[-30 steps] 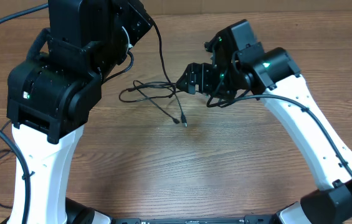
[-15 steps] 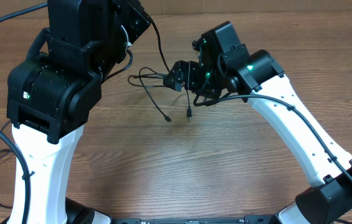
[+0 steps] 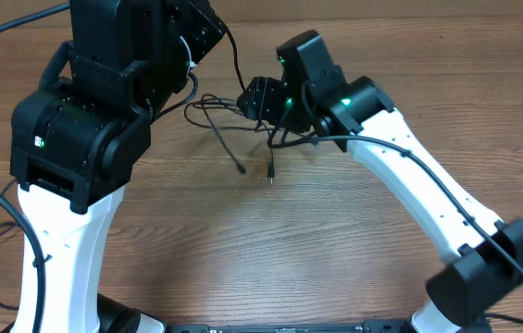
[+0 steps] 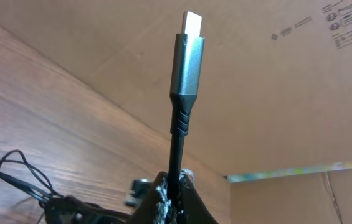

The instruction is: Untangle cables

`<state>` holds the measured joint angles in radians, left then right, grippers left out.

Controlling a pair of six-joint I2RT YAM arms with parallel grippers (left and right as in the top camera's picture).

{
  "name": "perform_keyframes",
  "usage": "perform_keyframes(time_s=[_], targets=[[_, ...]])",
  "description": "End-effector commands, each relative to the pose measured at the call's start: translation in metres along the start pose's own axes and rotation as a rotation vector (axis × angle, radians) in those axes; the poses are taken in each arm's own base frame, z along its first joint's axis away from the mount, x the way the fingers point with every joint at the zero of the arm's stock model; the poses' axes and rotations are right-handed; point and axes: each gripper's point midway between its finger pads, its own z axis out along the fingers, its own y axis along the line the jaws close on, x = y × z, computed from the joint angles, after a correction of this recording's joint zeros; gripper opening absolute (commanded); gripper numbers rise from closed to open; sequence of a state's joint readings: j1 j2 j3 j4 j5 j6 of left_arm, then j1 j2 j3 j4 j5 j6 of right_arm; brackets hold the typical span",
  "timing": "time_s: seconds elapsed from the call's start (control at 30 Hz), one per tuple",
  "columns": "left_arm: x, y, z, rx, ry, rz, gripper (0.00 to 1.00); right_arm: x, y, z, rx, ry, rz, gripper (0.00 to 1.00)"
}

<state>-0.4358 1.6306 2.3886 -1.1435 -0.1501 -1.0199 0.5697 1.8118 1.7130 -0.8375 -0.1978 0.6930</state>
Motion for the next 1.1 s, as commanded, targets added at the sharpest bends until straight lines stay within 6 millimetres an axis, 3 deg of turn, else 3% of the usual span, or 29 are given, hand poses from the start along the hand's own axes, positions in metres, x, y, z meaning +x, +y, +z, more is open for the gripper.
perform_keyframes(time_s=[0.0,0.23,0.53,0.73,0.9,1.07], targets=[[-0.008,-0.012,-0.014,0.062,-0.016,-0.027,0.04,-0.007,-0.018,0.018,0.082,-0.030,0.012,0.66],[-0.018,-0.025,-0.053,0.150,-0.045,-0.033,0.04,-0.014,-0.035,0.043,0.122,-0.032,0.031,0.64],[-0.062,-0.044,-0.127,0.316,-0.210,-0.073,0.04,-0.017,-0.047,0.046,0.157,-0.033,0.043,0.65],[-0.079,-0.039,-0.175,0.363,-0.298,-0.076,0.04,-0.015,-0.059,0.050,0.181,-0.010,0.053,0.65],[-0.068,-0.034,-0.176,0.351,-0.248,-0.051,0.04,-0.001,-0.039,0.049,0.066,0.085,-0.097,0.71],[-0.042,-0.045,-0.134,0.355,-0.106,0.135,0.04,0.028,-0.011,0.019,-0.124,0.220,-0.340,0.75]])
